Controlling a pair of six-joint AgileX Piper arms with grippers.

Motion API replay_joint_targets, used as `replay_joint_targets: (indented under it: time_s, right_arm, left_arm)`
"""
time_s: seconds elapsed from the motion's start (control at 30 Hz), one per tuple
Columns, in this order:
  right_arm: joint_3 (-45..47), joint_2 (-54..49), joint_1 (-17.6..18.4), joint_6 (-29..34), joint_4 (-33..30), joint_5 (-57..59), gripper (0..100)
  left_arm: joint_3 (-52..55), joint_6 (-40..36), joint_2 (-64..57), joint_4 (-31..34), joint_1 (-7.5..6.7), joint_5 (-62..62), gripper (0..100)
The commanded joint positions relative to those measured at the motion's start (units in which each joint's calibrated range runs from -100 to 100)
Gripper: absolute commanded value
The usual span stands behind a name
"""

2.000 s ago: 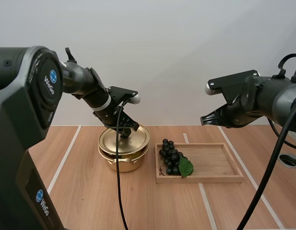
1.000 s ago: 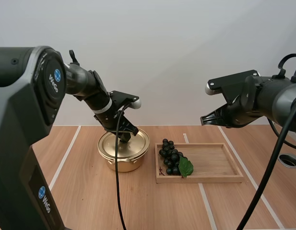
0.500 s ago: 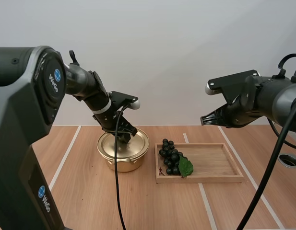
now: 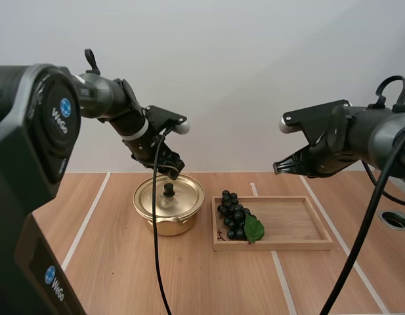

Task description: Open the pot, put the pineapple inside, and close it

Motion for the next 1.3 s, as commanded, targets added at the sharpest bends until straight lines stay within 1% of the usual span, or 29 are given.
replay_joint_targets:
  time_s: [0.0, 0.17, 0.27, 0.37, 0.4, 0.43, 0.5, 0.6, 0.63, 0.67, 0.77, 0.83, 0.9, 0.97, 1.07, 1.17, 1.2, 1.27]
  right_arm:
    - [0.18, 0.47, -0.27, -0.69, -0.03, -0.22, 0]
    - [0.18, 0.55, -0.27, -0.69, 0.57, -0.78, 0]
    - [0.18, 0.55, -0.27, -1.81, 2.49, -1.19, 0]
    - [0.18, 0.55, -0.27, -1.88, 2.64, -2.18, 0]
    - [0.18, 0.55, -0.27, -1.88, 2.64, -2.38, 0]
    - [0.18, 0.55, -0.27, -1.88, 2.76, -2.72, 0]
    - [0.18, 0.55, -0.27, -1.88, 3.16, -2.96, 0]
    - [0.18, -0.27, -0.27, -1.99, 3.92, -4.34, 0]
    - [0.18, -1.01, -0.27, -1.99, 3.92, -4.94, 0]
    - [0.18, -2.06, -0.27, -1.99, 4.21, -5.56, 0]
    - [0.18, -6.25, -0.27, -1.99, 5.09, -6.93, 0]
    - [0.66, -10.27, -0.2, -2.09, 5.65, -9.11, 0]
    - [1.87, -14.93, -0.2, -3.0, 6.21, -13.03, 0]
    - [3.44, -20.6, -0.2, -5.63, 7.83, -16.43, 0]
    - [5.36, -28.39, -0.2, -10.67, 12.38, -19.68, 0]
    - [6.45, -35.83, -0.2, -13.99, 16.28, -20.87, 0]
    - [6.51, -37.94, -0.2, -14.65, 17.24, -20.87, 0]
    - [6.51, -41.47, -0.2, -14.79, 18.44, -20.87, 0]
  left_arm:
    - [-3.56, -0.52, -5.36, -2.14, 0.05, 3.4, 89]
    - [-10.62, -0.52, -14.41, -3.54, 0.05, 8.41, 89]
    - [-15.86, -1.25, -20.55, -3.54, 0.05, 9.58, 89]
    - [-19.81, -1.47, -25.96, -3.32, 0.05, 9.58, 88]
    - [-21.09, -1.54, -27.46, -3.23, 0.05, 9.41, 87]
    - [-22.2, -1.54, -29.3, -3.1, 0.05, 9.41, 82]
    - [-23.58, -1.54, -32.86, -2.94, 0.05, 9.41, 66]
    - [-24.06, -1.59, -37.43, -1.34, 0.19, 9.41, 28]
    - [-24.06, -1.68, -38.83, -0.16, 0.19, 9.41, 12]
    - [-24.06, -2.04, -40.2, 1.34, 0.19, 9.58, 0]
    - [-24.06, -7.01, -43.53, 6.82, 0.19, 9.58, 0]
    - [-24.06, -9.73, -45.79, 9.39, 0.19, 9.92, 0]
    - [-23.83, -11.05, -48.27, 9.74, 0.19, 10.08, 0]
    - [-23.12, -11.96, -50.88, 9.04, 0.19, 8.75, 0]
    - [-20.79, -14.02, -55.54, 8.78, 0.19, 5.55, 0]
    - [-17.57, -15.07, -60.16, 8.92, 0.19, 6.23, 0]
    - [-16.17, -15.07, -61.8, 8.92, 0.28, 7.04, 0]
    - [-12.94, -15.52, -65.4, 9.22, 1.02, 7.5, 0]
